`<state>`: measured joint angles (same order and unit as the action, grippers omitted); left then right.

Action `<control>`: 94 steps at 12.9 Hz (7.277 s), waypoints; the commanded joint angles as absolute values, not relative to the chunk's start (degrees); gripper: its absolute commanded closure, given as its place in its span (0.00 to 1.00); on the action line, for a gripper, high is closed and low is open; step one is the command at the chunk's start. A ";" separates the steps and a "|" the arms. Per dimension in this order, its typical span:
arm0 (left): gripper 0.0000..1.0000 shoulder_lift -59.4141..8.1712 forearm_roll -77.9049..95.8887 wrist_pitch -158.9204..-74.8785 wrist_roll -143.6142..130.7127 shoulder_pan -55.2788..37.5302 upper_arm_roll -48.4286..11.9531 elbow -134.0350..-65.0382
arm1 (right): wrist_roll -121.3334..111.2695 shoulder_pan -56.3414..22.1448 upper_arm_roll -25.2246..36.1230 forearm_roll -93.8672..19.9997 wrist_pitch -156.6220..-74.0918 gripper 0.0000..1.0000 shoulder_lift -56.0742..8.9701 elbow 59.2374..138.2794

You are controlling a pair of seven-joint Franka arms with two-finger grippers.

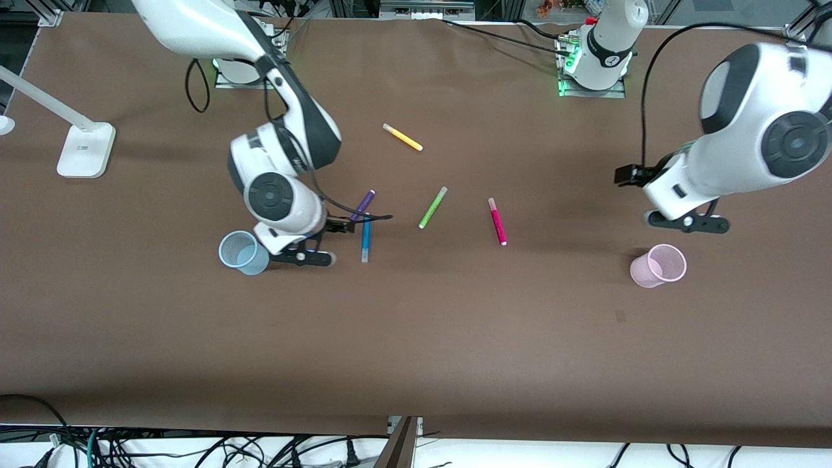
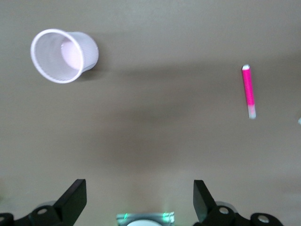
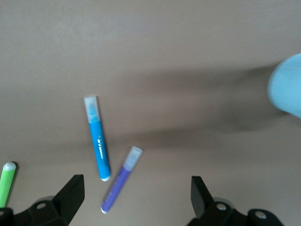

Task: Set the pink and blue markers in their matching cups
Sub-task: 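Move the right gripper to the blue marker while the left gripper reaches the pink marker, then close the left gripper on the pink marker while the right gripper grasps the blue marker, then carry the blue marker to the blue cup while the left gripper carries pink, then open the right gripper over the blue cup while the left gripper lowers pink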

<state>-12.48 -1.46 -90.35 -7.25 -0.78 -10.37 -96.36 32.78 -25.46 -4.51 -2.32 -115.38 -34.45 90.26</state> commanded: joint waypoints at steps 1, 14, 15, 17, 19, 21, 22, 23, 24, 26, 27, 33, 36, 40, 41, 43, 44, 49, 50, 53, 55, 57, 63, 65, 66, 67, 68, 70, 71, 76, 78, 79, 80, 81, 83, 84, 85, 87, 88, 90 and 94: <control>0.00 -15.54 -1.14 -94.99 -14.83 -1.93 -13.35 -97.56 | 33.40 -26.98 -4.22 -1.93 -120.04 0.00 -38.22 89.74; 0.00 -25.14 -6.92 -119.78 -36.80 -17.48 -13.54 -107.74 | 28.74 -31.03 -4.22 -2.02 -135.52 0.05 -45.79 91.40; 0.00 -25.31 -7.81 -121.97 -38.48 -18.27 -13.54 -109.32 | 28.74 -31.03 -4.22 -2.02 -136.05 0.25 -45.79 91.93; 0.00 -26.97 -7.91 -125.06 -40.51 -19.24 -13.54 -110.39 | 28.92 -31.03 -4.22 -2.02 -136.14 0.70 -45.70 91.93; 0.00 -28.47 -8.00 -125.24 -40.87 -20.56 -13.53 -110.39 | 29.18 -30.76 -4.22 -2.37 -135.97 1.00 -45.62 91.93; 0.00 -30.31 -8.00 -125.94 -41.22 -20.65 -13.62 -110.57 | 29.27 -30.67 -4.22 -2.37 -135.79 1.00 -45.44 91.93; 0.00 -31.89 -8.00 -126.90 -41.48 -21.00 -13.62 -110.57 | 29.27 -30.59 -4.13 -2.46 -135.70 1.00 -45.27 91.93; 0.00 -32.51 -8.00 -128.13 -42.09 -22.14 -13.62 -110.57 | 28.92 -30.50 -4.13 -2.46 -135.62 1.00 -45.09 91.93; 0.00 -32.78 -8.00 -128.49 -42.71 -22.58 -13.62 -110.57 | 28.83 -30.41 -4.04 -2.46 -135.62 1.00 -45.00 91.93; 0.00 -33.22 -8.00 -128.41 -42.63 -22.59 -13.62 -110.57 | 28.65 -30.15 -3.96 -2.90 -135.62 1.00 -44.83 91.85; 0.00 -33.66 -8.00 -128.50 -42.63 -22.67 -13.54 -110.57 | 28.39 -29.89 -3.96 -2.90 -135.53 1.00 -44.56 91.76; 0.34 -33.84 -8.00 -128.32 -42.01 -22.68 -13.62 -110.57 | 29.27 -29.36 -4.22 -3.08 -135.44 0.86 -44.38 91.85; 0.76 -33.93 -8.00 -128.23 -41.92 -22.68 -13.62 -110.57 | 29.71 -29.36 -4.22 -3.08 -135.44 0.45 -44.30 91.85; 1.00 -33.75 -8.00 -127.79 -41.92 -22.50 -13.62 -110.30 | 29.27 -29.36 -4.22 -3.08 -135.44 0.74 -44.30 91.85; 1.00 -33.49 -8.00 -127.62 -41.92 -22.33 -13.62 -110.22 | 29.27 -29.36 -4.22 -3.08 -135.44 0.95 -44.30 91.93; 1.00 -32.44 -8.00 -124.13 -41.92 -22.06 -13.54 -109.52 | 29.09 -29.18 -4.22 -3.08 -135.35 1.00 -44.12 91.85; 1.00 -31.47 -7.91 -121.58 -42.88 -21.89 -13.54 -108.82 | 29.00 -29.01 -4.22 -3.08 -135.18 1.00 -43.69 91.85; 1.00 -29.18 -8.00 -101.74 -39.65 -18.99 -12.92 -101.54 | 23.67 -21.99 -4.13 -8.68 -121.23 1.00 -36.05 90.26; 1.00 -29.18 -8.00 -97.69 -38.42 -18.38 -12.48 -99.25 | 20.95 -19.54 -4.04 -12.09 -118.50 1.00 -34.64 89.92; 1.00 -28.83 -11.83 -88.10 -31.32 -14.34 -12.30 -94.58 | 17.40 -13.29 -3.78 -15.73 -108.40 1.00 -32.61 85.89; 1.00 -28.74 -18.69 -81.33 -23.51 -12.92 -12.22 -91.86 | 17.58 -9.77 -3.78 -15.91 -101.89 1.00 -32.69 82.28; 1.00 -28.92 -25.72 -76.22 -13.24 -10.47 -12.13 -90.18 | 17.58 -6.17 -3.87 -19.92 -99.76 1.00 -32.87 82.26; 1.00 -31.63 -48.21 -72.60 15.51 -7.92 -12.04 -90.09 | 15.74 2.62 -3.95 -26.36 -92.81 1.00 -36.64 82.53; 1.00 -32.95 -55.43 -73.30 20.99 -6.07 -12.13 -90.00 | 13.90 4.56 -3.87 -31.62 -92.64 1.00 -39.01 82.62; 1.00 -33.48 -57.37 -74.26 21.09 -5.28 -12.13 -90.00 | 13.02 4.92 -3.87 -32.25 -92.64 1.00 -39.81 82.62; 1.00 -33.49 -57.39 -75.83 21.44 -3.88 -12.13 -90.26 | 12.75 5.27 -3.87 -32.43 -92.72 1.00 -40.34 82.62; 1.00 -34.01 -57.39 -76.28 21.45 -3.52 -12.13 -90.61 | 12.74 5.62 -3.87 -32.43 -92.81 1.00 -40.69 82.62; 1.00 -35.15 -57.39 -78.39 21.45 -1.94 -12.13 -90.79 | 12.74 5.89 -3.87 -32.43 -92.90 1.00 -41.31 82.62; 1.00 -35.77 -57.39 -78.49 21.45 -1.93 -12.13 -90.88 | 12.74 6.32 -3.87 -32.43 -92.90 0.91 -41.57 82.62; 1.00 -37.27 -57.30 -80.85 21.45 -1.76 -12.22 -91.49 | 12.92 7.03 -3.96 -32.34 -92.20 0.04 -40.17 81.48; 0.57 -37.35 -57.22 -80.69 20.58 -2.37 -12.22 -91.49 | 13.45 6.86 -3.87 -31.73 -88.44 0.02 -37.81 79.21; 0.01 -37.70 -57.48 -80.42 20.31 -2.81 -12.13 -91.41 | 13.45 6.42 -3.78 -30.60 -87.03 0.02 -35.70 78.06; 0.00 -37.71 -57.48 -80.42 19.95 -2.90 -12.13 -91.32 | 13.45 6.33 -3.87 -28.41 -85.71 0.02 -32.99 77.96; 0.00 -37.62 -57.48 -80.42 19.95 -2.90 -12.13 -91.23 | 13.36 6.33 -4.04 -26.13 -84.48 0.02 -29.83 77.96; 0.00 -37.44 -57.31 -80.42 19.78 -2.90 -12.13 -90.71 | 13.45 6.24 -4.30 -20.95 -78.26 0.01 -22.80 77.96; 0.00 -37.18 -56.43 -80.51 18.38 -2.55 -12.22 -90.44 | 13.27 5.81 -4.31 -17.87 -74.66 0.01 -19.20 77.96; 0.00 -36.92 -55.99 -80.51 15.50 -2.11 -12.30 -90.27 | 12.92 5.54 -4.39 -15.23 -72.27 0.01 -16.12 77.96; 0.00 -34.73 -51.36 -80.42 8.21 -2.02 -12.65 -90.18 | 11.79 5.27 -4.39 -10.66 -71.19 0.01 -11.36 77.96; 0.00 -32.80 -47.93 -80.59 4.87 -2.02 -12.66 -89.74 | 9.95 5.10 -4.48 -7.76 -71.19 0.01 -9.86 78.05; 0.00 -30.94 -37.40 -80.33 -1.12 -1.93 -12.31 -85.63 | 8.70 3.78 -5.27 -0.99 -70.15 0.01 -7.92 79.62; 0.00 -26.55 -15.60 -80.86 -6.58 1.05 -12.22 -81.57 | 8.96 3.87 -5.89 0.62 -70.04 0.01 -4.58 86.65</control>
